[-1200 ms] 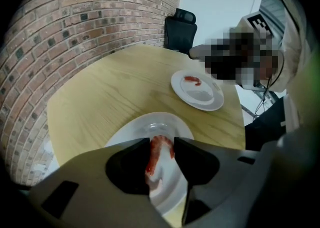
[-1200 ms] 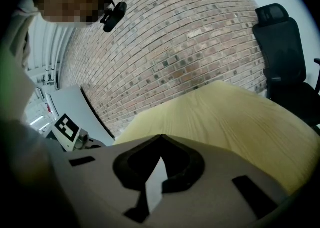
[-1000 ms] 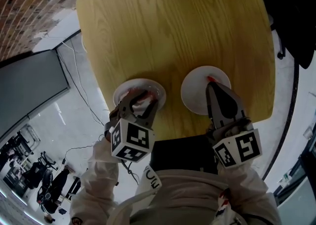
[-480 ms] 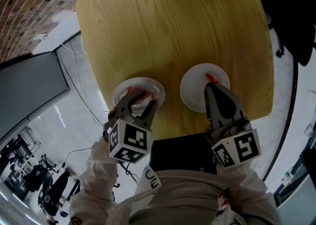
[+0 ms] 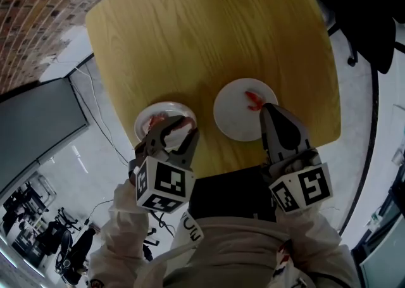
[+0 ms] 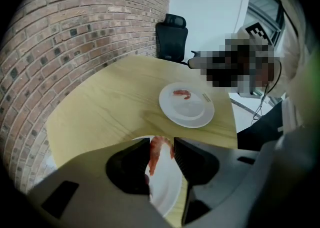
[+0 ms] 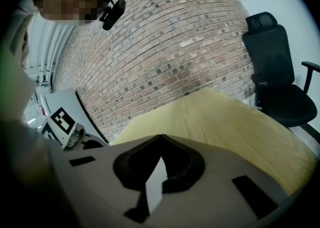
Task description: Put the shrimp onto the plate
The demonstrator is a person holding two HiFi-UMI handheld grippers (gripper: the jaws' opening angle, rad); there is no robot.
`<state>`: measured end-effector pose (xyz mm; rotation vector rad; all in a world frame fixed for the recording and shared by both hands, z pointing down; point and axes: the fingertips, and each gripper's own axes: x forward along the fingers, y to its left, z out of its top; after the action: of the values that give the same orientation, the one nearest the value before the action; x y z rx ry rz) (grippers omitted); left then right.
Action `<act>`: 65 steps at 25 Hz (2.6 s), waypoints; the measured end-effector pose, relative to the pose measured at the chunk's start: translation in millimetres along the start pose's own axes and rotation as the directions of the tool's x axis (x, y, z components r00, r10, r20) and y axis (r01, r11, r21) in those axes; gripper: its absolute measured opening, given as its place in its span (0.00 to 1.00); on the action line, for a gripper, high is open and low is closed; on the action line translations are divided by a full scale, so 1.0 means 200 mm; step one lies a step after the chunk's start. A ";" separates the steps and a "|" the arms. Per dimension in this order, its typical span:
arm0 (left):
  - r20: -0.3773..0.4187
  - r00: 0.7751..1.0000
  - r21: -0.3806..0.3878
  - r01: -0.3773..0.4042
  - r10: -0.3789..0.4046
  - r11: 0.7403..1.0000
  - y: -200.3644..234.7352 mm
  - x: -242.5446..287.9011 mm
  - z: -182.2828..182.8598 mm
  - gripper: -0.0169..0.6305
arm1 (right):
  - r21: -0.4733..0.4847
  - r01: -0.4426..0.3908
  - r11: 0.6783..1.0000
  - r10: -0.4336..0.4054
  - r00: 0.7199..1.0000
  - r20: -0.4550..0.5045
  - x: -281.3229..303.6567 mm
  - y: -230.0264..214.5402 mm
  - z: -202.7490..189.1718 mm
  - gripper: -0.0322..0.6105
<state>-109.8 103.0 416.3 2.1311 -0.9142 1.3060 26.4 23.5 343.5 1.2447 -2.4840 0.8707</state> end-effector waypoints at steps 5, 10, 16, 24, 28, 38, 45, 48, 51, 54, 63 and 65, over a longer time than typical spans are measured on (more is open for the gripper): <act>0.011 1.000 0.033 0.018 -0.018 0.999 -0.09 0.03 0.09 0.27 | 0.020 0.036 0.999 -0.037 0.999 0.020 -0.09 -0.09 0.01 0.09; 0.015 0.999 0.071 0.051 -0.052 0.996 -0.18 0.08 0.18 0.27 | 0.042 0.081 0.996 -0.083 0.996 0.038 -0.16 -0.21 0.02 0.09; 0.025 0.995 0.108 0.091 -0.094 0.990 -0.29 0.15 0.29 0.27 | 0.069 0.116 0.991 -0.119 0.991 0.054 -0.24 -0.30 0.02 0.09; 0.024 0.989 0.156 0.140 -0.146 0.978 -0.43 0.24 0.39 0.27 | 0.095 0.154 0.983 -0.161 0.985 0.069 -0.34 -0.41 0.01 0.09; 0.030 0.986 0.173 0.154 -0.161 0.973 -0.49 0.29 0.45 0.27 | 0.107 0.175 0.979 -0.184 0.980 0.077 -0.40 -0.46 0.00 0.09; 0.034 0.981 0.245 0.178 -0.192 0.953 -0.59 0.36 0.54 0.27 | 0.141 0.222 0.965 -0.236 0.967 0.093 -0.51 -0.57 -0.02 0.09; 0.028 0.978 0.279 0.192 -0.208 0.941 -0.61 0.40 0.58 0.27 | 0.161 0.237 0.958 -0.254 0.963 0.093 -0.53 -0.62 -0.03 0.09; 0.026 0.977 0.283 0.198 -0.214 0.938 -0.61 0.42 0.59 0.27 | 0.168 0.244 0.955 -0.262 0.961 0.093 -0.53 -0.64 -0.04 0.09; 0.026 0.975 0.278 0.205 -0.220 0.938 -0.62 0.43 0.59 0.27 | 0.173 0.248 0.953 -0.267 0.959 0.094 -0.53 -0.66 -0.04 0.09; 0.024 0.974 0.266 0.212 -0.227 0.940 -0.63 0.43 0.60 0.27 | 0.175 0.249 0.953 -0.268 0.958 0.097 -0.54 -0.67 -0.04 0.09; 0.039 0.974 0.260 0.206 -0.223 0.943 -0.62 0.43 0.60 0.27 | 0.177 0.240 0.954 -0.259 0.962 0.089 -0.52 -0.66 -0.04 0.09; 0.041 0.974 0.262 0.205 -0.223 0.943 -0.62 0.42 0.59 0.27 | 0.176 0.239 0.955 -0.257 0.962 0.089 -0.52 -0.65 -0.04 0.09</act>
<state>78.8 78.6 434.3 2.4091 -0.5412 1.3027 191.9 36.3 356.9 1.6616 -2.3042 0.9784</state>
